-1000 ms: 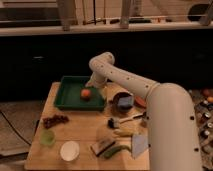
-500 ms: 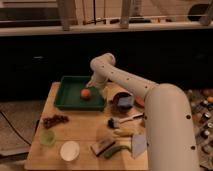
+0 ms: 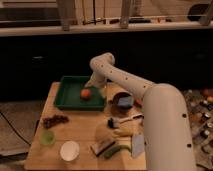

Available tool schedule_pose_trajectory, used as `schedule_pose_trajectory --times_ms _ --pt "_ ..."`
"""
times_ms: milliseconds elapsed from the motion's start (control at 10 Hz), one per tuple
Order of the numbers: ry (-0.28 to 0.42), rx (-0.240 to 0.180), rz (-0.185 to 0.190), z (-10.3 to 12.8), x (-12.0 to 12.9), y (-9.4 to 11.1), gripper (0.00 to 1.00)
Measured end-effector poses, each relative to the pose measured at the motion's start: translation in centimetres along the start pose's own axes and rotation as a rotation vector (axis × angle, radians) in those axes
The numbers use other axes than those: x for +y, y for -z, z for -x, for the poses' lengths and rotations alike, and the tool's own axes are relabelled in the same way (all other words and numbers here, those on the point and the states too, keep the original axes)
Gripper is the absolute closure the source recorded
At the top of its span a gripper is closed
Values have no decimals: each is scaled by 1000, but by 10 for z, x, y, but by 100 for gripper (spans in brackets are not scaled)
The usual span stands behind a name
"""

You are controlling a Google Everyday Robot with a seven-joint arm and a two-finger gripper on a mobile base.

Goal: Place apple in table surface

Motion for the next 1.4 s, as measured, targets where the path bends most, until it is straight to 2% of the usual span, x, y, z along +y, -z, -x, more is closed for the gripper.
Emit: schedule_pose_trajectory --times_ms 200,600,700,1100,1400 --pt "47 -3 10 7 -19 0 20" --pt "79 -9 34 7 -31 -4 20" --pt "83 -20 47 8 -33 -13 20" --pt "90 -47 61 16 -40 -36 20" --pt "76 -50 57 15 -41 -48 20"
